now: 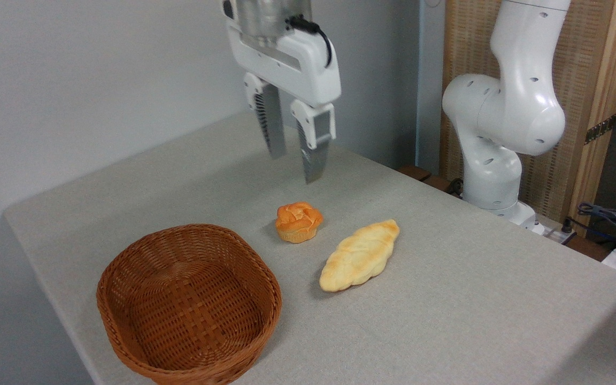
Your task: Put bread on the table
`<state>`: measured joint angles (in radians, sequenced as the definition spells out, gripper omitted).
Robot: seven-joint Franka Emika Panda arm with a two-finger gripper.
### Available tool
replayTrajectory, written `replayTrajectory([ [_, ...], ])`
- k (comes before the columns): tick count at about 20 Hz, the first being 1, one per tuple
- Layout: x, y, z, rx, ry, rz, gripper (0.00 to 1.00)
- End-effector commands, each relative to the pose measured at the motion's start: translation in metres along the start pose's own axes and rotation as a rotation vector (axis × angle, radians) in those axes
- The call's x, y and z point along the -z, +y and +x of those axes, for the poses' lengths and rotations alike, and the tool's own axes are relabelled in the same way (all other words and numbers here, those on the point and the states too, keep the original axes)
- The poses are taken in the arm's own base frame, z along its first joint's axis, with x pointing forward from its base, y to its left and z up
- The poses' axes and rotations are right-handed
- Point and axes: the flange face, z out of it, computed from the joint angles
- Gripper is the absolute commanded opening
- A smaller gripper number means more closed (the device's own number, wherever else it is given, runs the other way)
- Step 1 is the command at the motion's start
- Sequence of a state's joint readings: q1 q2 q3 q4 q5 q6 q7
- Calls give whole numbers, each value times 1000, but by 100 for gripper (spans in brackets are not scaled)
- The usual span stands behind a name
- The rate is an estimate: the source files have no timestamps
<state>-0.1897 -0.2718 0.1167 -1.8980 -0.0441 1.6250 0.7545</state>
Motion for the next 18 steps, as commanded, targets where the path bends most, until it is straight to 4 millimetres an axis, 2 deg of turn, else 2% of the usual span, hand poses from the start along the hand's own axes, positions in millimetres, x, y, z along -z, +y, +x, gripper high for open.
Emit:
replayTrajectory([
  [1, 18, -26, 44, 94, 33, 6, 100],
  [4, 27, -41, 68, 113, 58, 18, 100],
  [6, 32, -47, 76, 119, 82, 11, 100],
  [8, 32, -47, 75, 119, 73, -4, 100],
  [12, 27, -38, 85, 96, 58, -4, 100],
  [18, 26, -40, 79, 111, 28, 28, 100],
])
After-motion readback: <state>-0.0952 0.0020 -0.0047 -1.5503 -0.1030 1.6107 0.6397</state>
